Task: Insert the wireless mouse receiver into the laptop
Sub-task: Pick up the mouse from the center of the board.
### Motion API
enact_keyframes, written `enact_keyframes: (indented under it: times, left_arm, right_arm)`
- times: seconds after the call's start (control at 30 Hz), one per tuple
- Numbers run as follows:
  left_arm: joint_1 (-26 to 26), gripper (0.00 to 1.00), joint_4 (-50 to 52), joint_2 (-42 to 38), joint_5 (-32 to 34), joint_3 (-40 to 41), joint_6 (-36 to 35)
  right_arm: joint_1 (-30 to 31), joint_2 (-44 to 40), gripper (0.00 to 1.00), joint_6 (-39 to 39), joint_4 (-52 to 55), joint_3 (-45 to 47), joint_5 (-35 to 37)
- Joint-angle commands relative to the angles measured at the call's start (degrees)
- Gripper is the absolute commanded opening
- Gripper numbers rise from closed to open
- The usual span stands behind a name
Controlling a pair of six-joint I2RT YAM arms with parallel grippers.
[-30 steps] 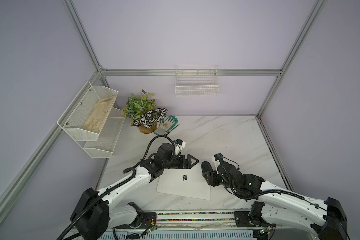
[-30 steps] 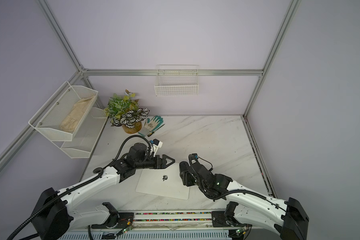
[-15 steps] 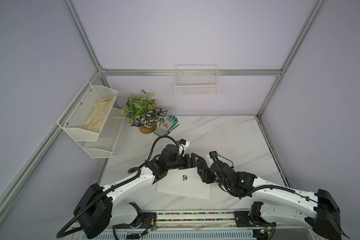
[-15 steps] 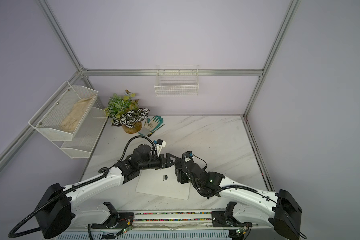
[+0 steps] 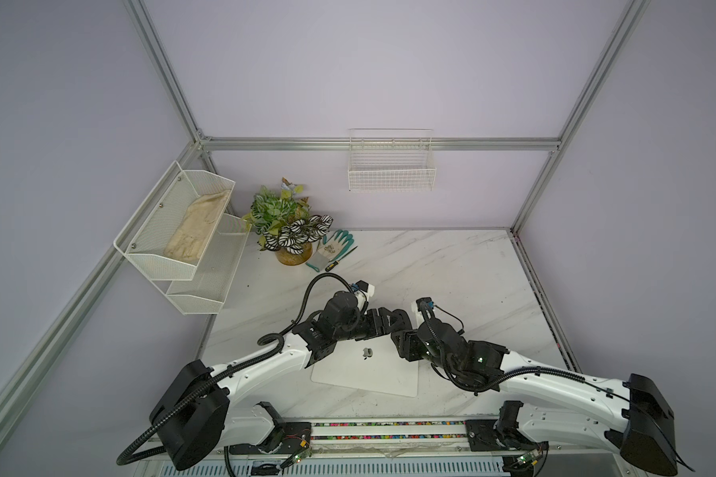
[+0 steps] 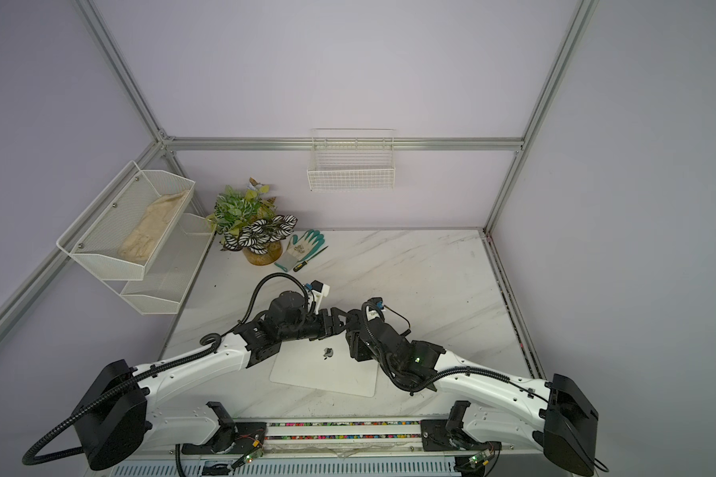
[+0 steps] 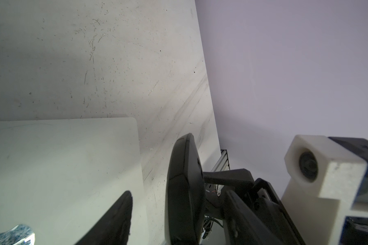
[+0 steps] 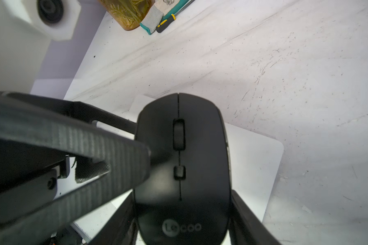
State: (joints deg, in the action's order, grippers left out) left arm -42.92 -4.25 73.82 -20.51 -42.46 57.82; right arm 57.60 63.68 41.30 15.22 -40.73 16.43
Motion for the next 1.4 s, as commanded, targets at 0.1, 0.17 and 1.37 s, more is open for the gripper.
enact_keyframes:
  times: [0.1,0.17,1.37]
  left_arm:
    - [-0.6,0.56,-4.6,0.1,0.6,2.4,1.0]
    - [-0.6,0.52,-5.8,0.3,0.6,2.6,1.3]
    - [-1.0,0.08,9.9,4.5,6.3,-8.4,-5.8]
  right_arm:
    - [0.5,-0.8,0.37,2.2,-5.2,0.2,0.8]
    - [0.5,-0.6,0.37,2.3,-5.4,0.3,0.4]
    - [1.2,-0.7,0.74,-8.9,2.8,-3.4,0.3]
